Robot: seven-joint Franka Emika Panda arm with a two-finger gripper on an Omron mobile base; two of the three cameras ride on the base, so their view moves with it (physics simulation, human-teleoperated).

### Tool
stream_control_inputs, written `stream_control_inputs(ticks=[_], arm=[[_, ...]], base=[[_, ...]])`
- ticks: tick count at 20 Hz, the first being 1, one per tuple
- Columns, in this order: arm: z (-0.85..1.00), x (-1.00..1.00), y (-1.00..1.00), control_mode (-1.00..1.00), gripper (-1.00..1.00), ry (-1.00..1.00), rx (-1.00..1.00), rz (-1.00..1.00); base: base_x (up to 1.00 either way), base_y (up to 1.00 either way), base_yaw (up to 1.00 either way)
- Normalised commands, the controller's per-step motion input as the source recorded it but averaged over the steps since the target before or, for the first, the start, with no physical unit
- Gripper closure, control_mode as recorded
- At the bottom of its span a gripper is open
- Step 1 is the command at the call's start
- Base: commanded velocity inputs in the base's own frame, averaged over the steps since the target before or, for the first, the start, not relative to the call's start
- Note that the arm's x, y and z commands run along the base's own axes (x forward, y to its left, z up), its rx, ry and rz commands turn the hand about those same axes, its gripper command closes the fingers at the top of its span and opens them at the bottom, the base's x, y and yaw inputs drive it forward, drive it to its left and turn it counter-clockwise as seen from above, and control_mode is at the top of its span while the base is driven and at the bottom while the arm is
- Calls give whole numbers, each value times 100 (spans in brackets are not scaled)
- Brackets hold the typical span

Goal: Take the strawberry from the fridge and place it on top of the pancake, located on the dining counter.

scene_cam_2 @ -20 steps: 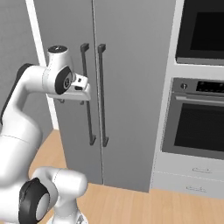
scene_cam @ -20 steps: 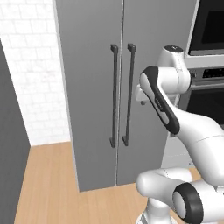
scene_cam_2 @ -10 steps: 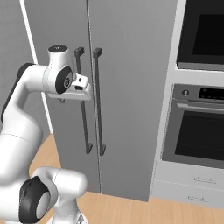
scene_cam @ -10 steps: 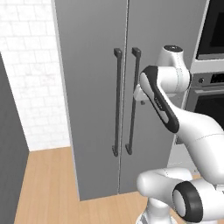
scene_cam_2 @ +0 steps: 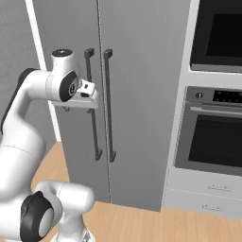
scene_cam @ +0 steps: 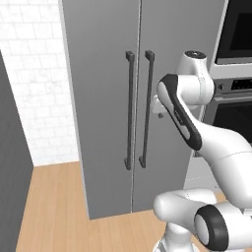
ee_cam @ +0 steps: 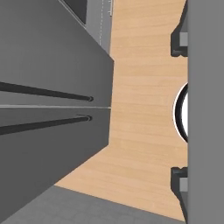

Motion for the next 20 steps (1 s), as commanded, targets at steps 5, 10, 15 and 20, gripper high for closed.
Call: stream_control_inputs(ticks=[5,10,15,20], arm=[[0,23,0,-100,-100,-3,1,0],[1,58,-1,-100,-100,-38,1,0],[3,27,-25,-100,-100,-22,1,-1],[4,27,-18,-100,-100,-6,2,-3]], base=[[9,0,0],[0,0,0],[0,0,0],[0,0,0]])
